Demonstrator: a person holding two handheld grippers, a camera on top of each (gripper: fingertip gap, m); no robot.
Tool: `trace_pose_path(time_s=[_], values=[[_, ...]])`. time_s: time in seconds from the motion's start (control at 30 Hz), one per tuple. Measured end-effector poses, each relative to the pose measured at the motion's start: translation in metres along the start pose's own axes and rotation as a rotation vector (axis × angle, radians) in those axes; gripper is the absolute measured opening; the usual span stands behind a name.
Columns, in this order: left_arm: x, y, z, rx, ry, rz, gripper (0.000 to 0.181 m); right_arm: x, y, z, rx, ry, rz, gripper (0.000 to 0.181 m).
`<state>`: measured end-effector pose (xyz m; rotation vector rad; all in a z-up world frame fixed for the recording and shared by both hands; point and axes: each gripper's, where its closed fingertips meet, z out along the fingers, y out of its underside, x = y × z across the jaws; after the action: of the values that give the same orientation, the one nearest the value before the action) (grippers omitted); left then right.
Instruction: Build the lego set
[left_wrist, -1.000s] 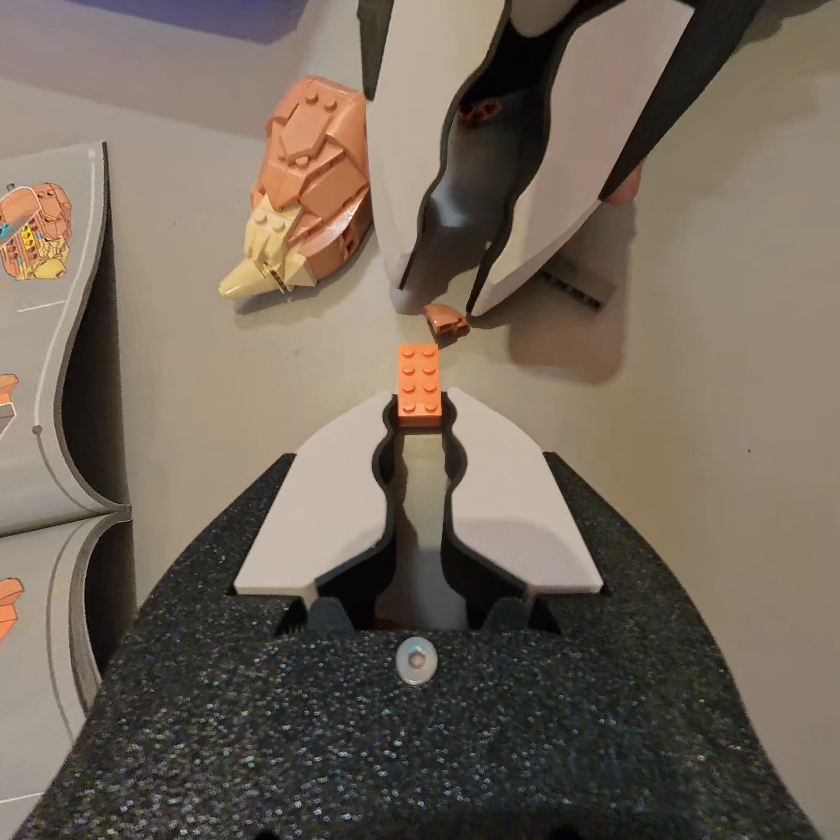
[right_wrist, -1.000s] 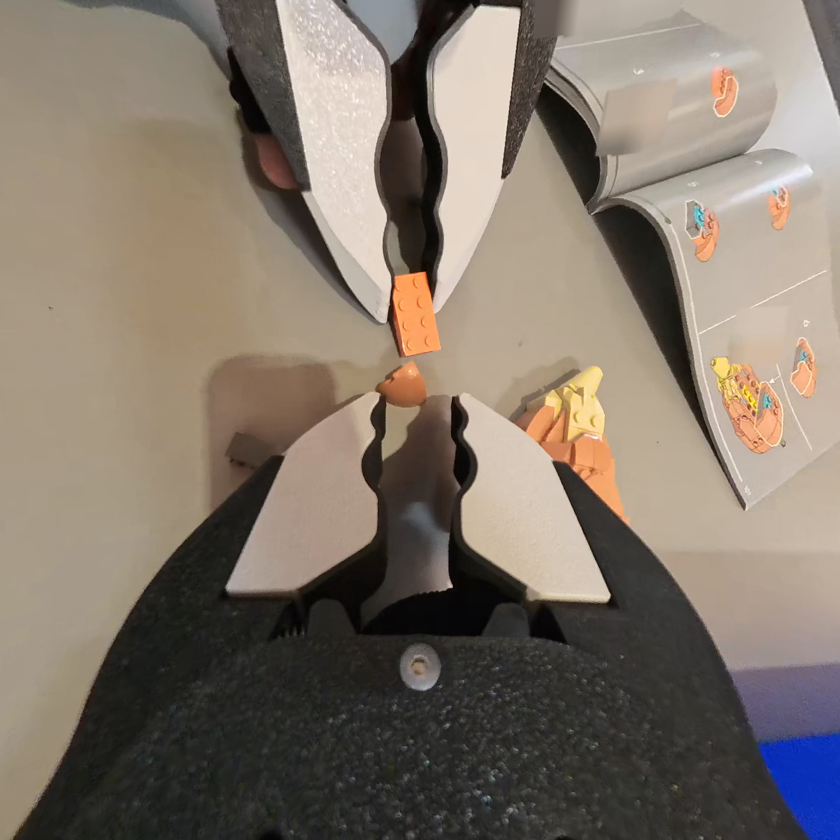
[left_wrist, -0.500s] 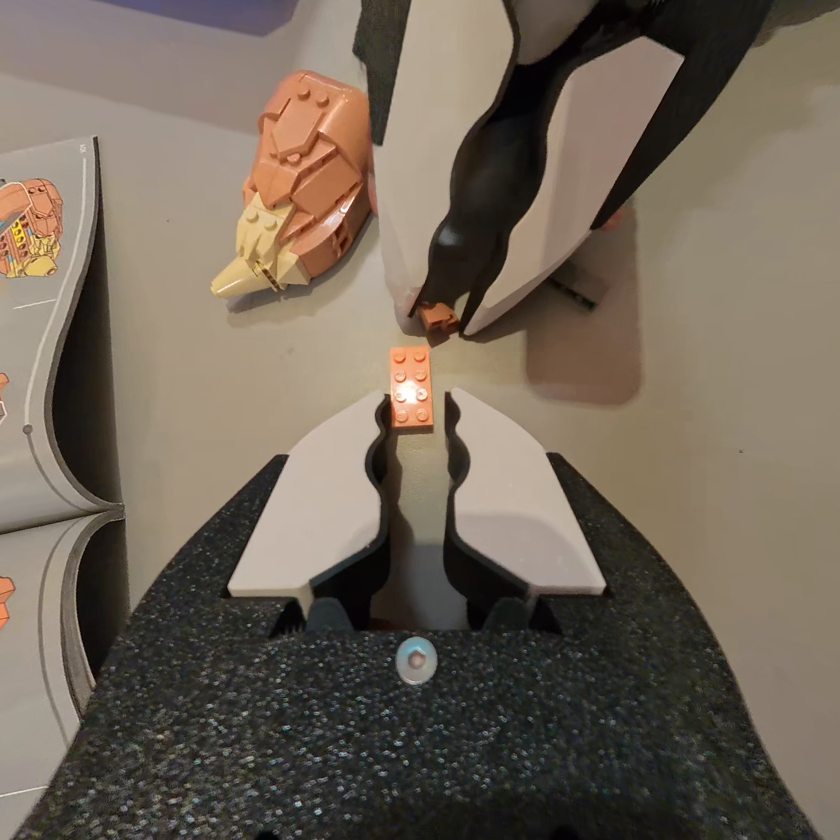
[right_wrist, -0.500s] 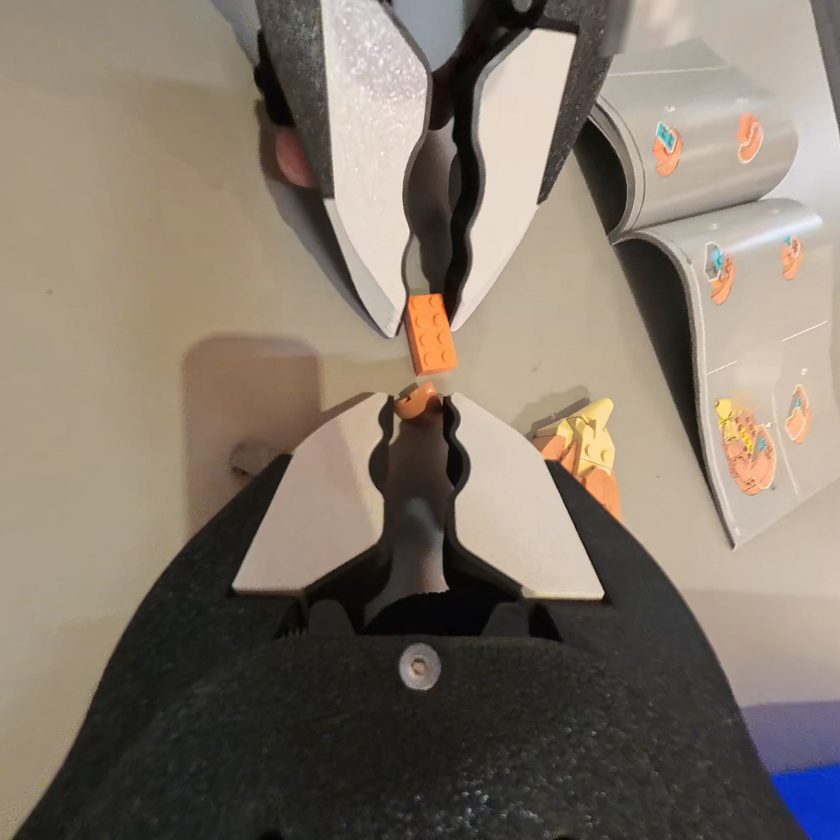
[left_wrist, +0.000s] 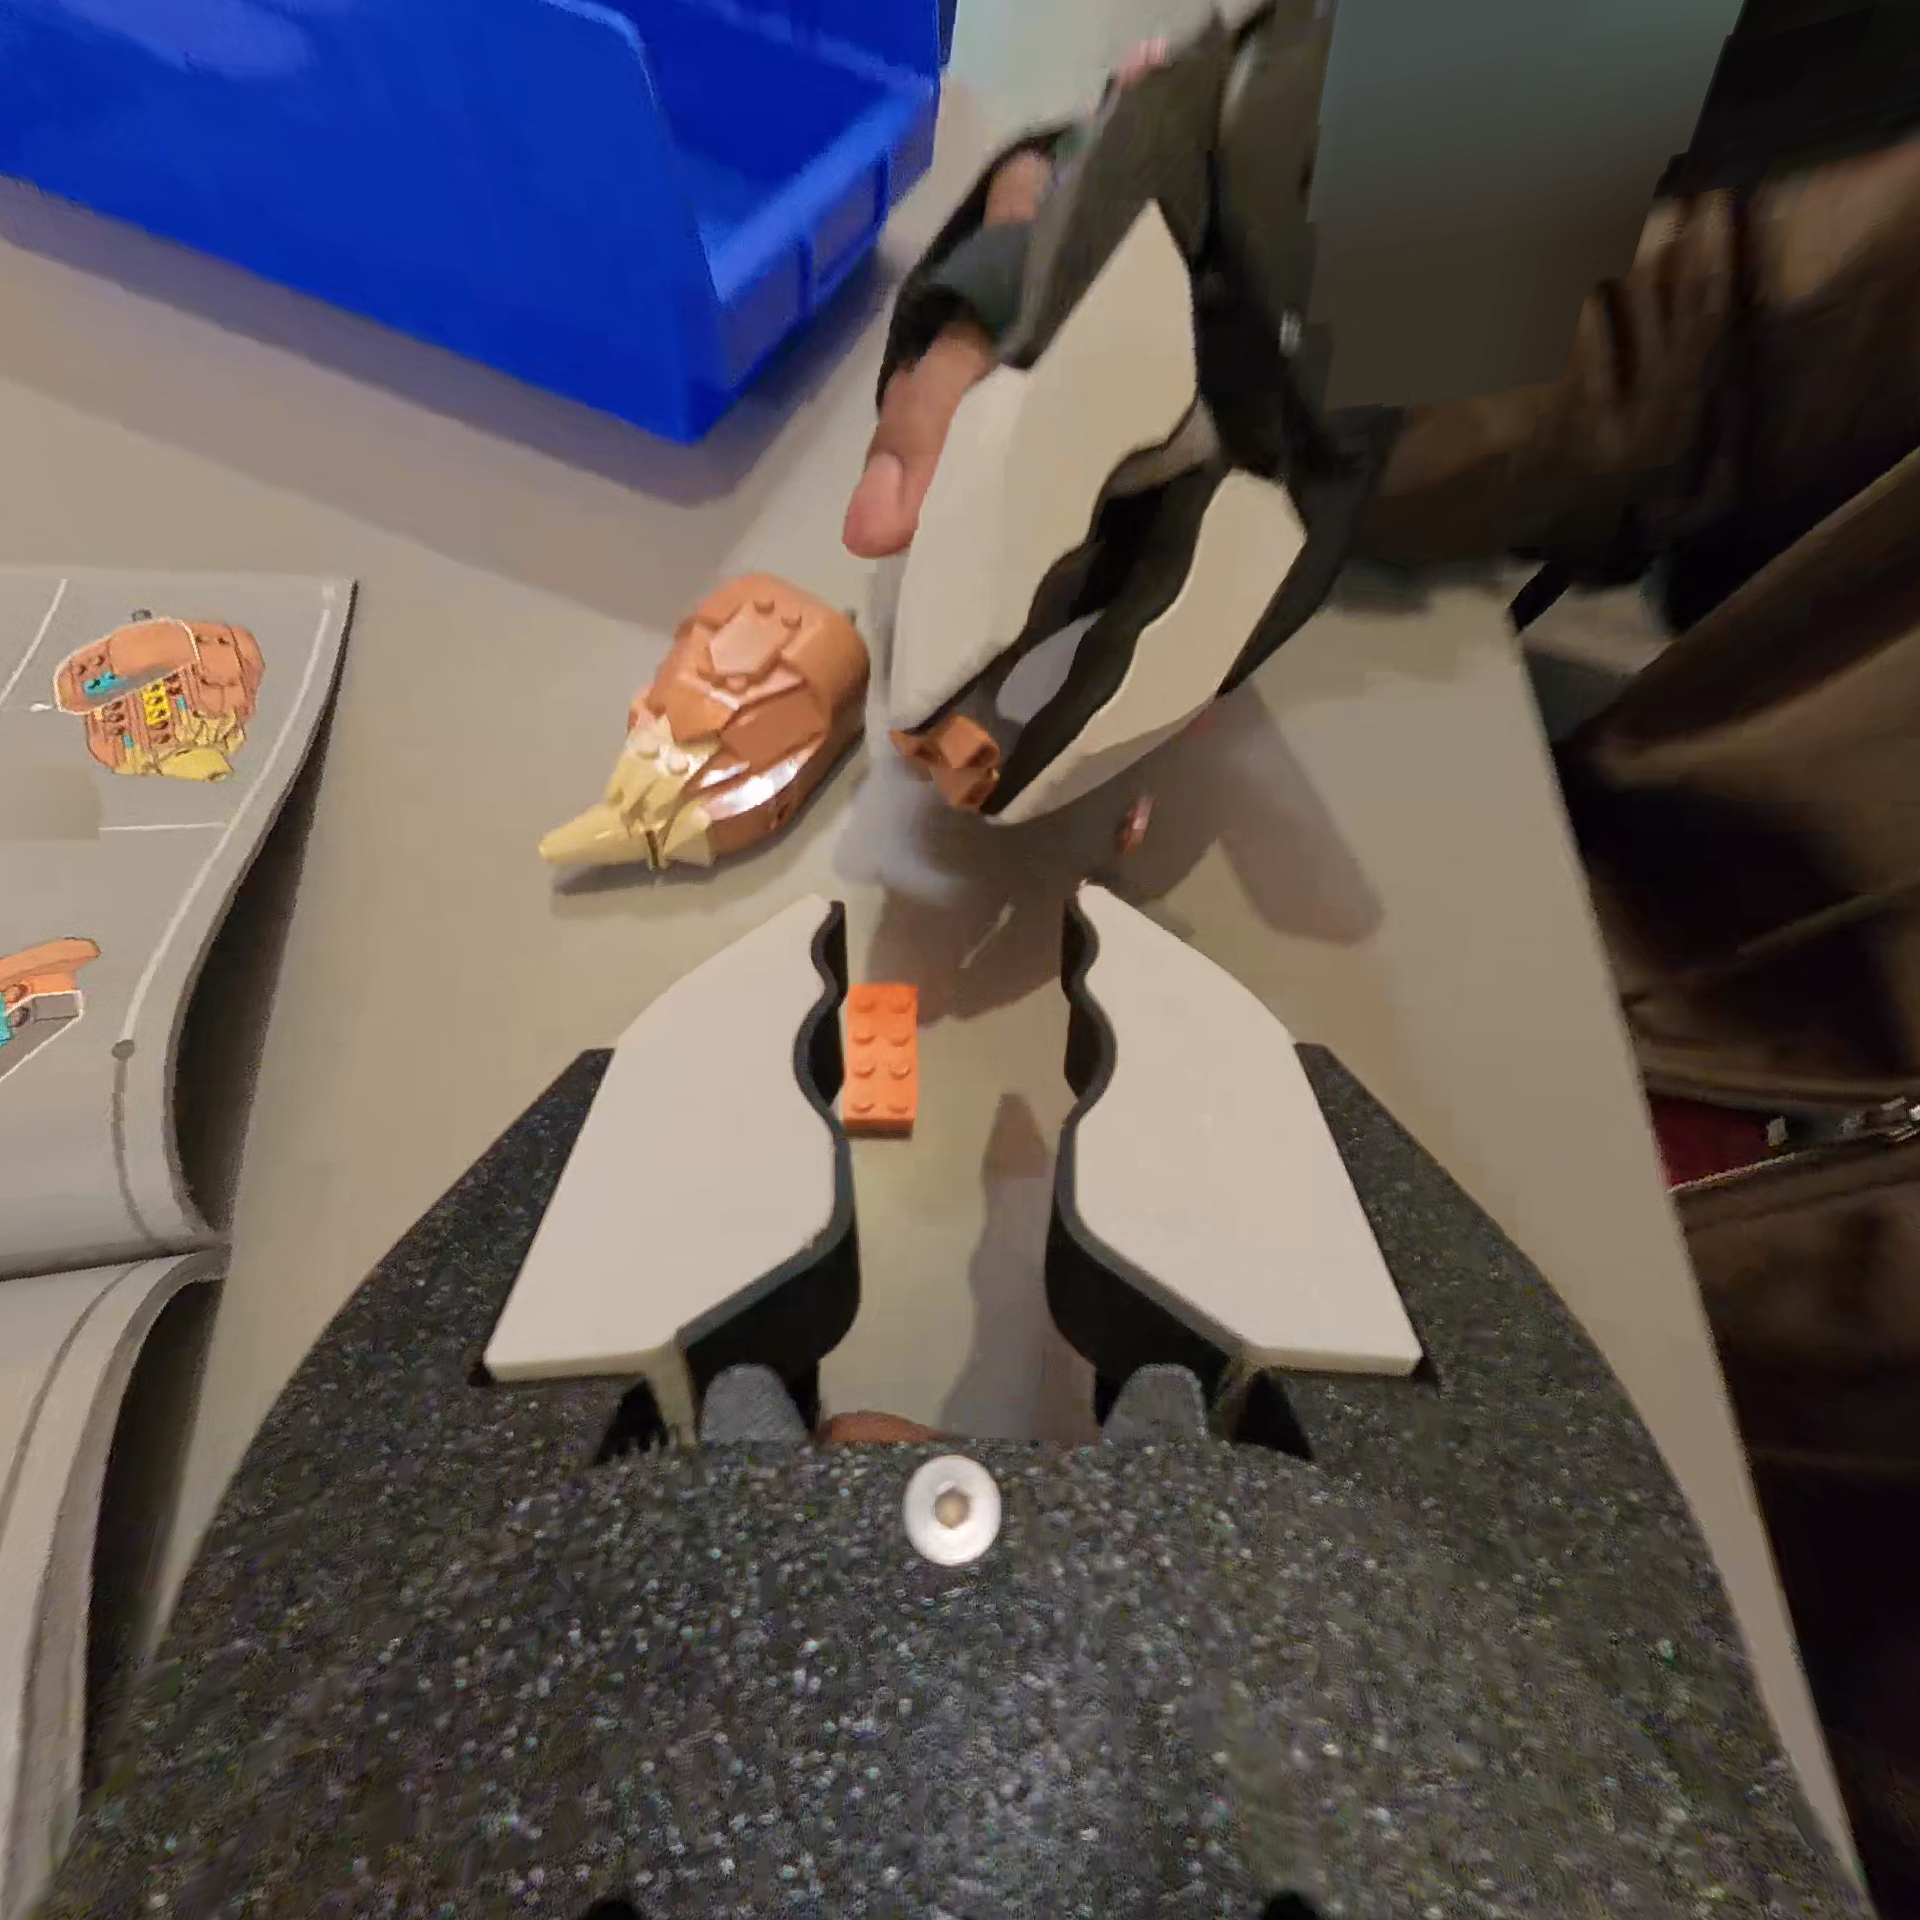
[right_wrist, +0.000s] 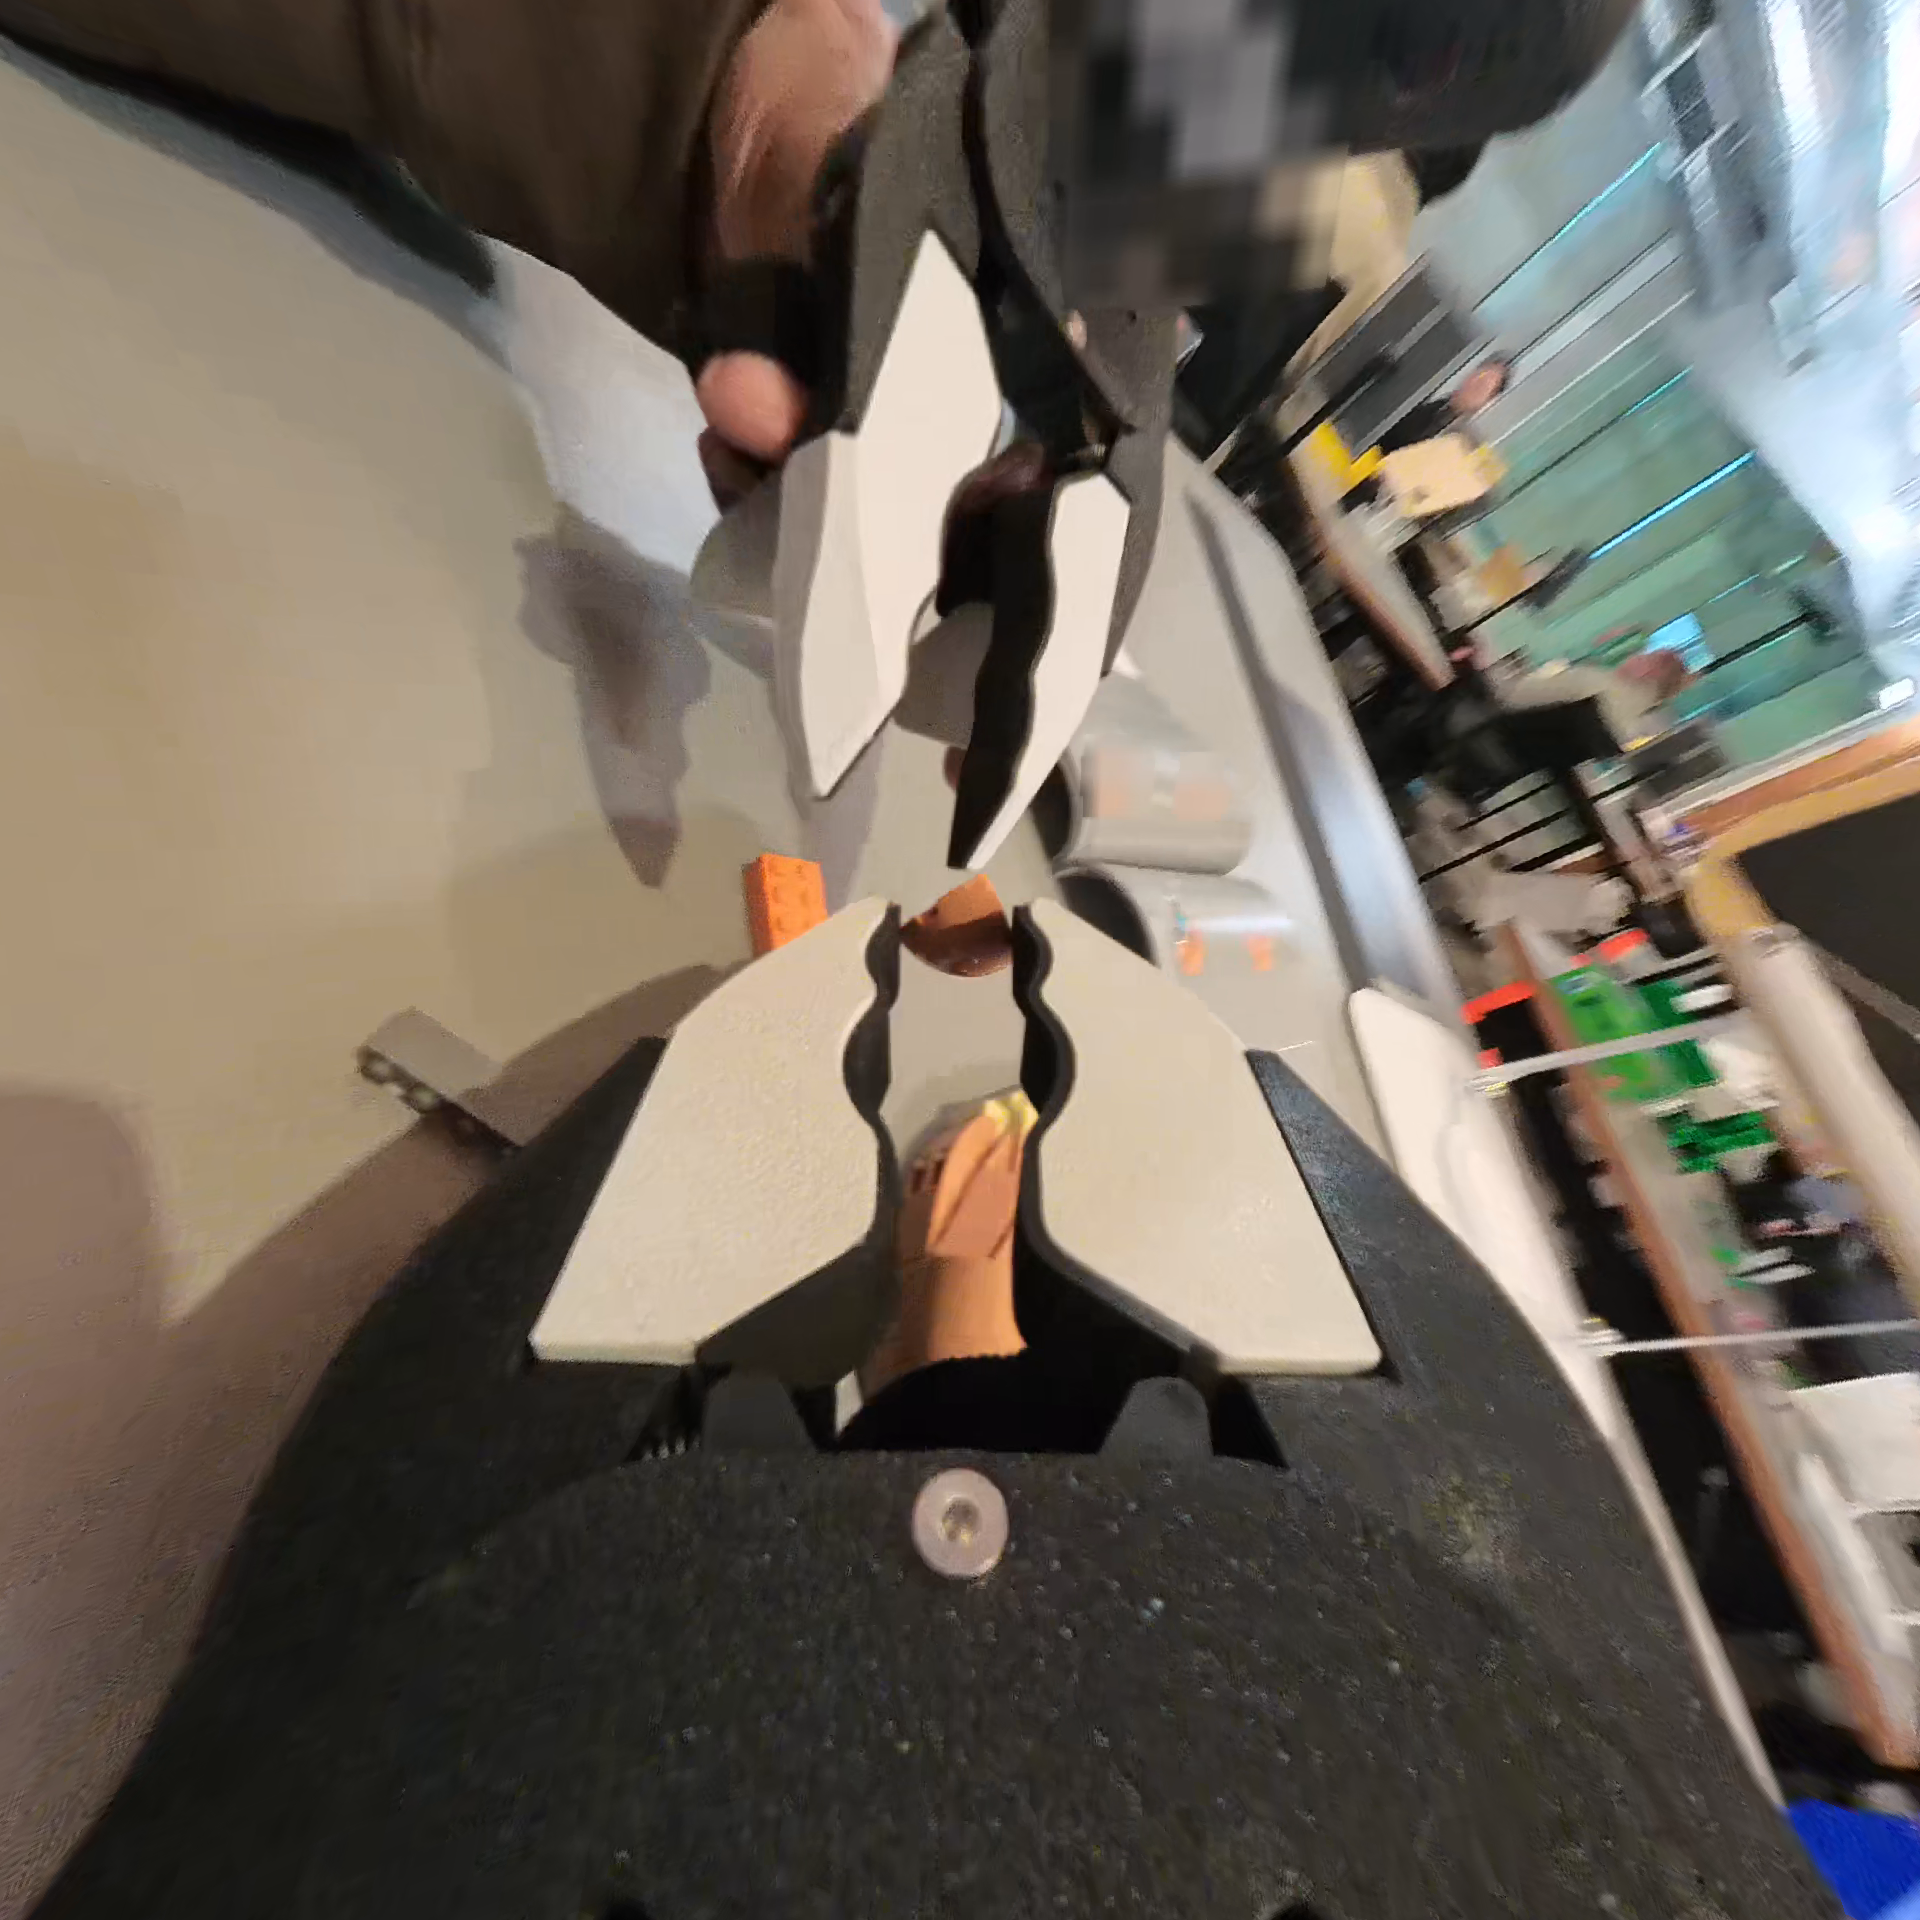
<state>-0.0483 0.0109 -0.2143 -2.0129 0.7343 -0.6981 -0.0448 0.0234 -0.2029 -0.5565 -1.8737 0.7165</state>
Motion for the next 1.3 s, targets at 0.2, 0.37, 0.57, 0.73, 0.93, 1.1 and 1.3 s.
trace_pose_path(time_s=[0.2,0.37,0.57,0.73,0.93,1.1,1.3], values=[[0.004,-0.021,0.002,0.156,0.136,-0.252,0.040,0.005,-0.014,-0.006,0.042,0.149,-0.292,0.020],[0.015,-0.029,0.003,0.204,0.243,-0.334,0.040,0.002,-0.019,-0.005,0.035,0.203,-0.429,0.020],[0.022,-0.029,0.006,0.201,0.293,-0.351,0.030,-0.004,-0.022,-0.003,0.031,0.212,-0.527,0.020],[0.019,-0.029,0.007,0.220,0.295,-0.350,0.019,-0.004,-0.021,-0.002,0.031,0.212,-0.511,0.021],[0.014,-0.038,0.000,0.301,0.277,-0.307,0.018,0.008,-0.025,-0.009,0.078,0.228,-0.295,0.034],[0.018,-0.046,-0.005,0.364,0.273,-0.222,0.018,0.014,-0.028,-0.010,0.093,0.223,-0.148,0.038],[0.022,-0.049,-0.001,0.387,0.254,-0.150,0.018,0.011,-0.026,-0.006,0.067,0.230,-0.153,0.035]])
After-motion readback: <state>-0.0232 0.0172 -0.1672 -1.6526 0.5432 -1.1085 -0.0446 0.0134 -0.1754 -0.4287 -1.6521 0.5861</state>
